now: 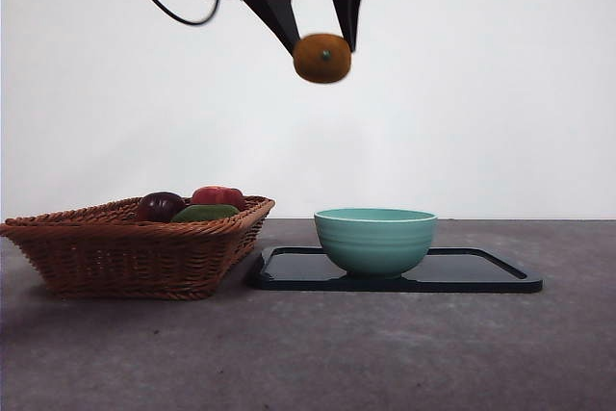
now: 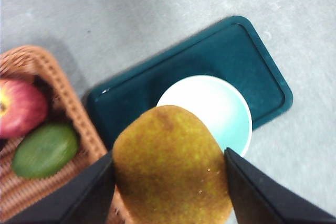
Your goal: Pick up the wifruite, put it on the bowl, pick up the plate, put it on desk
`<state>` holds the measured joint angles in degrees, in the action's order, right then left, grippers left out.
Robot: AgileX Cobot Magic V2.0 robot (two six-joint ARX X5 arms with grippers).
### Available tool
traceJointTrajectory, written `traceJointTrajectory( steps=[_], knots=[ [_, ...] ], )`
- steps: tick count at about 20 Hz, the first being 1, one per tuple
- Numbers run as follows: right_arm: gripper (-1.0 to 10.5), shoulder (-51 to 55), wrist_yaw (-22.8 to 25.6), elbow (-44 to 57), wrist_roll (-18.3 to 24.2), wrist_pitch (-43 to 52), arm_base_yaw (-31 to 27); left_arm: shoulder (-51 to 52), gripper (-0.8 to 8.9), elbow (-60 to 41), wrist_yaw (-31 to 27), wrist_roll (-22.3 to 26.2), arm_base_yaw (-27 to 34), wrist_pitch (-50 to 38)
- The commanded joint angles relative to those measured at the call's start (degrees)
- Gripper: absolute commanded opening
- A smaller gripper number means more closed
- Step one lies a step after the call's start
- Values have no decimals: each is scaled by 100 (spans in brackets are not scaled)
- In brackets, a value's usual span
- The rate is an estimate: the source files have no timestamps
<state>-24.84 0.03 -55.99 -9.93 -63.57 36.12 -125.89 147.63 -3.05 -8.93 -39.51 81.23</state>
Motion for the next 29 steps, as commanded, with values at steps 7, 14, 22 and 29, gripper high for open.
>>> traceJointTrajectory(
  steps=[7, 14, 22, 29],
  knots=[
    [561, -9, 0, -59, -55, 52, 50, 1646, 244, -1853, -55, 243, 391, 236],
    [561, -9, 0, -59, -57, 59, 50, 3102, 244, -3580, -166, 42, 1244, 232],
    [561, -9, -4, -59, -59, 52, 50, 3595, 244, -5759, -166, -170, 1598, -1429],
    [561, -9, 2, -59, -57, 55, 50, 3366, 244, -6876, -166, -337, 1631, -3126]
  ],
)
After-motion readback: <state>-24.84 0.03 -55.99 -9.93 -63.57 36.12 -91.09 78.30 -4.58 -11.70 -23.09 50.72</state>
